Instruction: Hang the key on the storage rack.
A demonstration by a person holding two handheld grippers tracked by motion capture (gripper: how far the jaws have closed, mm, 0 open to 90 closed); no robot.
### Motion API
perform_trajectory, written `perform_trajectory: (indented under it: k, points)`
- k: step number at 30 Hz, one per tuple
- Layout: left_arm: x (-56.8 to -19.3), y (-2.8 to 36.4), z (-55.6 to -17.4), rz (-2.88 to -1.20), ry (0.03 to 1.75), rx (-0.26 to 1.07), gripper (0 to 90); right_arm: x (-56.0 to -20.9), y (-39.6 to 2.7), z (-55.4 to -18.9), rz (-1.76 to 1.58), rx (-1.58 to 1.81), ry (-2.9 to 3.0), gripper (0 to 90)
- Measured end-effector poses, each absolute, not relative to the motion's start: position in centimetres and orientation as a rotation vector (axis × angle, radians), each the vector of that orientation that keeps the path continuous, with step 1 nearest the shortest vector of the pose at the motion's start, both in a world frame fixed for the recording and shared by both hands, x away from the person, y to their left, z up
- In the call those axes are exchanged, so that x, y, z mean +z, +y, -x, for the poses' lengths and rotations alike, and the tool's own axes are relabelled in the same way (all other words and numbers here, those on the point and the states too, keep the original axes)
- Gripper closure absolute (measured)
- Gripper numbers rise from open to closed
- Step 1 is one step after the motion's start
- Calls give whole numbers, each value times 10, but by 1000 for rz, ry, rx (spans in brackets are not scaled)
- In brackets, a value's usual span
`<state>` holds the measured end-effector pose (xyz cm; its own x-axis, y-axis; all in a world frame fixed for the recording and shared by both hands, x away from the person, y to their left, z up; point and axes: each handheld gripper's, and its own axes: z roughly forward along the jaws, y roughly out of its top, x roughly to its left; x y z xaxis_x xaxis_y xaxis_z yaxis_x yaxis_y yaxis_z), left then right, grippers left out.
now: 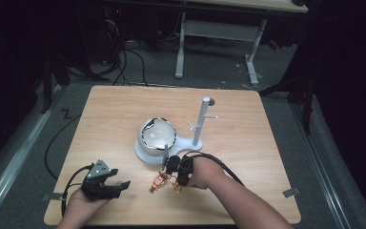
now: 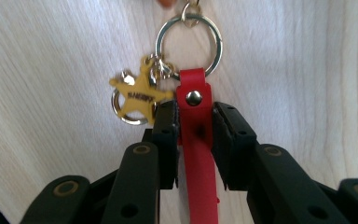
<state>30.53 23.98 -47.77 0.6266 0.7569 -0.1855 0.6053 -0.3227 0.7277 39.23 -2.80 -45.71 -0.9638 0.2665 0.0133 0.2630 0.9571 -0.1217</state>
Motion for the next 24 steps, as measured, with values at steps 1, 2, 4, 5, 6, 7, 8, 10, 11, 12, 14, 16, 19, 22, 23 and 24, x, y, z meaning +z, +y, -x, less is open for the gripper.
perform_trajectory:
  k: [1, 2, 4, 5, 6, 7, 8, 10, 11, 12, 14, 16, 19, 22, 23, 24]
  points:
    - [-478, 240, -305, -2046, 1067, 237, 302, -455, -28, -391, 406, 190, -3080, 713]
    - [-479, 240, -305, -2046, 1069, 235, 302, -452, -28, -390, 411, 187, -3080, 714]
    - [-479, 239, -305, -2052, 1066, 235, 303, -440, -30, -389, 406, 197, -3084, 715]
    - [-480, 239, -305, -2054, 1066, 236, 303, -429, -31, -388, 401, 206, -3095, 715]
    - [-480, 239, -306, -2055, 1066, 234, 303, -429, -31, -388, 401, 206, -3095, 715]
    - [-480, 238, -306, -2054, 1067, 234, 304, -415, -34, -388, 409, 221, -3105, 886]
    - [-480, 238, -306, -2054, 1068, 234, 304, -415, -34, -388, 409, 221, -3105, 886]
    - [-481, 237, -306, -2061, 1066, 231, 305, -398, -37, -388, 412, 184, -3131, 897]
    - [-481, 237, -306, -2062, 1065, 231, 305, -387, -39, -385, 369, 181, -3141, 894]
    - [-481, 237, -306, -2062, 1065, 231, 305, -387, -39, -385, 369, 181, -3141, 894]
    - [-480, 236, -305, -2063, 1060, 235, 305, -386, -40, -383, 374, 221, -3133, 860]
    - [-479, 236, -305, -2063, 1058, 236, 305, -394, -43, -383, 401, 228, -3120, 815]
    - [-480, 237, -305, -2070, 1060, 232, 305, -423, -47, -377, 409, 220, -3080, 628]
    - [-481, 236, -306, -2075, 1059, 229, 305, -436, -46, -377, 423, 204, -3074, 565]
    - [-481, 236, -306, -2075, 1059, 230, 305, -441, -45, -376, 432, 191, -3070, 558]
    - [-481, 236, -306, -2075, 1059, 229, 305, -445, -44, -376, 435, 179, -3060, 543]
